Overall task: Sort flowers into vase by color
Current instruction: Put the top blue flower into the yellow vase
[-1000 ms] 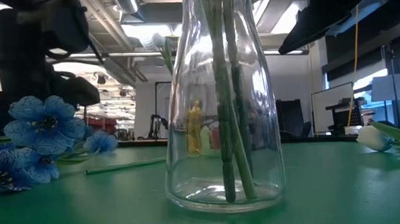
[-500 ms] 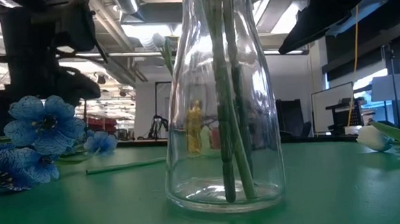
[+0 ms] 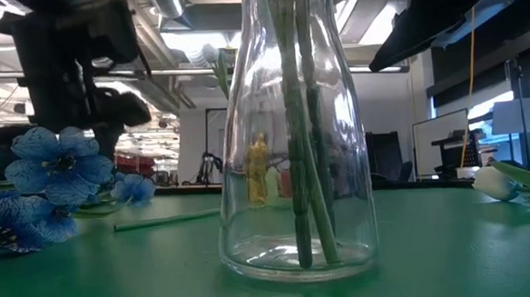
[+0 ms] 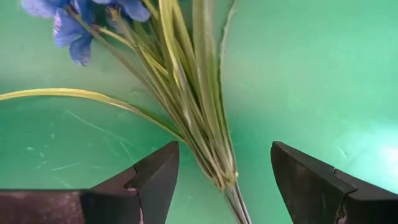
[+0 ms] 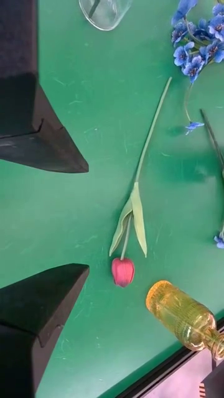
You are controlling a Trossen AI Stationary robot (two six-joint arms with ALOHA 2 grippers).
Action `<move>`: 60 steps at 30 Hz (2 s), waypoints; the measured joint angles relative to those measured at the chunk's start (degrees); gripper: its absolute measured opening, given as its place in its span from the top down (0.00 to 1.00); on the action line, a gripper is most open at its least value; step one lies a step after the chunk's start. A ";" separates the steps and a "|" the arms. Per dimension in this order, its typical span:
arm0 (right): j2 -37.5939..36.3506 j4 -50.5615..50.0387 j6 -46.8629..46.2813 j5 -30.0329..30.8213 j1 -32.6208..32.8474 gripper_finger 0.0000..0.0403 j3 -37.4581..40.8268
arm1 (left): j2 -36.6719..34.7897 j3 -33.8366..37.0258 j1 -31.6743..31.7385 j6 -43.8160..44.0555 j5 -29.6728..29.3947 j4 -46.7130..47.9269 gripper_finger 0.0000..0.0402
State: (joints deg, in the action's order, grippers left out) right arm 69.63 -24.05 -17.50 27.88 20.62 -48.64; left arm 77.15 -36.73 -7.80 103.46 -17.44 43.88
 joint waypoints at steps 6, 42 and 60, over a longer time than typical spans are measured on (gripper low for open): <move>0.00 0.04 0.00 0.00 0.00 0.38 0.00 | 4.08 0.00 3.97 -2.06 1.88 -0.94 0.38; 0.00 1.05 -0.26 0.00 0.00 0.38 0.86 | 0.43 -18.53 -1.17 -21.59 -25.78 9.17 0.99; 0.00 11.95 4.75 0.82 -0.13 0.38 4.51 | -3.35 -26.58 -16.43 -47.40 -58.28 3.21 0.99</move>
State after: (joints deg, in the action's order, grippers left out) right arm 69.63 -12.10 -12.75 28.70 20.49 -44.13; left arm 73.80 -63.31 -24.23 56.06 -75.72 47.10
